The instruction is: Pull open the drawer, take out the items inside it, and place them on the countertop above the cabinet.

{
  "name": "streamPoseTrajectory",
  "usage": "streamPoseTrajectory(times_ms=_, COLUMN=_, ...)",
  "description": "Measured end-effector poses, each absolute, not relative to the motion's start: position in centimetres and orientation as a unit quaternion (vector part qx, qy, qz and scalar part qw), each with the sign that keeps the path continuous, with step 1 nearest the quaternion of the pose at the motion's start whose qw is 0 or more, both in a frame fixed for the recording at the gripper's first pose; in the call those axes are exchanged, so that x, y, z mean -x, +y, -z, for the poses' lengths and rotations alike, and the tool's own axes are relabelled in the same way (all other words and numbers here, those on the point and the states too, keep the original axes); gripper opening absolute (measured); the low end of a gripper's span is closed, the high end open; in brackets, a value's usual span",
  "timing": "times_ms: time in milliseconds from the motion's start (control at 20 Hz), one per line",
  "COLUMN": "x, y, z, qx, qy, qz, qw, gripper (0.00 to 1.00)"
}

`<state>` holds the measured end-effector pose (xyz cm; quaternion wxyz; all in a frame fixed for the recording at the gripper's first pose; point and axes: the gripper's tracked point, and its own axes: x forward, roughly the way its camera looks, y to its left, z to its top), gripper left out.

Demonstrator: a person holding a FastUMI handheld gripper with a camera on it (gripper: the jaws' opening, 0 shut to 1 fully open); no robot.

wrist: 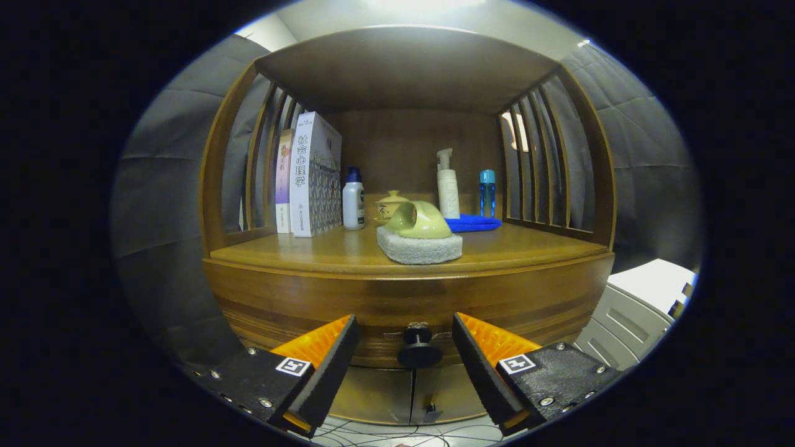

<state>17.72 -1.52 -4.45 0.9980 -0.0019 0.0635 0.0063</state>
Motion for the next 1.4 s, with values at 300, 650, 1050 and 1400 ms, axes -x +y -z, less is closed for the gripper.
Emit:
streamPoseTrajectory(times_ms=300, x=-13.6, y=-1.4, z=-1.8, qx=0.003, qy=0.023, qz=0.004, qw=1.000, gripper=0.94)
streamPoseTrajectory(times_ms=650, x=-7.3, y=-0.3, z=-6.0, qx=0.019, qy=0.006, qz=0.008, qw=1.000, gripper=0.94)
streamPoseTrajectory(times_ms=1050, x=-2.5, y=-0.5, z=-8.7, qx=0.025, qy=-0.015, qz=0.013, qw=0.999, gripper=0.94)
streamPoseTrajectory(times_ms=1400, x=-1.2, y=-0.9, z=-11.2, qx=0.018, qy=-0.036, qz=0.016, qw=0.999, gripper=0.95)
